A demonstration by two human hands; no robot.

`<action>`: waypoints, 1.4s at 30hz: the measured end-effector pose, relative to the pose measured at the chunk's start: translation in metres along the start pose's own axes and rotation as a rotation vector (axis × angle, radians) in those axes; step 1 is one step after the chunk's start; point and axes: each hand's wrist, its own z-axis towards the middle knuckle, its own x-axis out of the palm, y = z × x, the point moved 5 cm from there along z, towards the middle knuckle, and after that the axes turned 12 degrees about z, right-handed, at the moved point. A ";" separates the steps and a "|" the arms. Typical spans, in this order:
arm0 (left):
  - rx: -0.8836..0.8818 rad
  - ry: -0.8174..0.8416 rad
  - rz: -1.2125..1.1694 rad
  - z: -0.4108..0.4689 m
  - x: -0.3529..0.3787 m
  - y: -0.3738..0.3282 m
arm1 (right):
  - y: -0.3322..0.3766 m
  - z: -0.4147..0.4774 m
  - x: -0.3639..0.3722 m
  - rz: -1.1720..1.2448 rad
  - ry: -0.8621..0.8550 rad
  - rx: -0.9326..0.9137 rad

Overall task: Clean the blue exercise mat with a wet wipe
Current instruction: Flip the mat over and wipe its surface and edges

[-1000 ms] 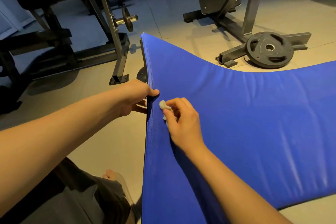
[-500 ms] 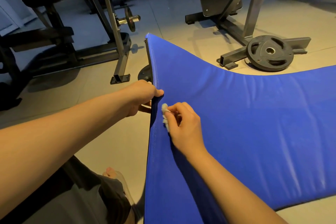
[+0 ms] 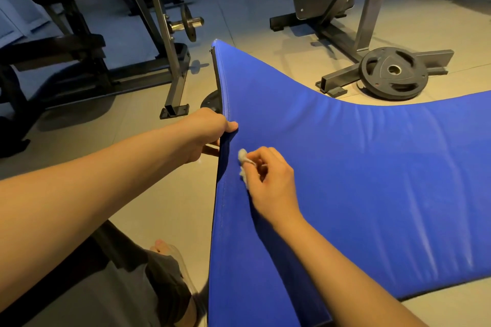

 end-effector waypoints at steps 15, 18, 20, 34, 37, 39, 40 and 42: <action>-0.012 -0.039 -0.007 0.004 0.003 -0.005 | -0.014 -0.008 -0.004 -0.065 0.029 0.000; -0.015 -0.034 -0.006 0.004 0.003 -0.004 | -0.060 -0.014 -0.030 -0.157 -0.065 0.191; -0.013 -0.014 0.007 0.005 0.005 -0.002 | -0.078 -0.016 -0.040 -0.239 -0.120 0.310; 0.030 0.120 0.278 0.000 0.003 -0.002 | -0.041 -0.015 -0.006 -0.165 0.082 0.063; 0.052 0.099 0.279 -0.002 0.003 0.000 | -0.076 -0.018 -0.035 -0.252 -0.081 0.280; 0.069 0.062 0.261 -0.002 0.005 0.001 | -0.082 -0.018 -0.041 -0.252 -0.132 0.364; 0.076 0.051 0.243 -0.002 0.007 0.002 | -0.078 -0.017 -0.038 -0.208 -0.150 0.373; 0.110 0.070 0.220 -0.003 0.010 0.002 | -0.055 -0.014 -0.023 -0.080 -0.140 0.341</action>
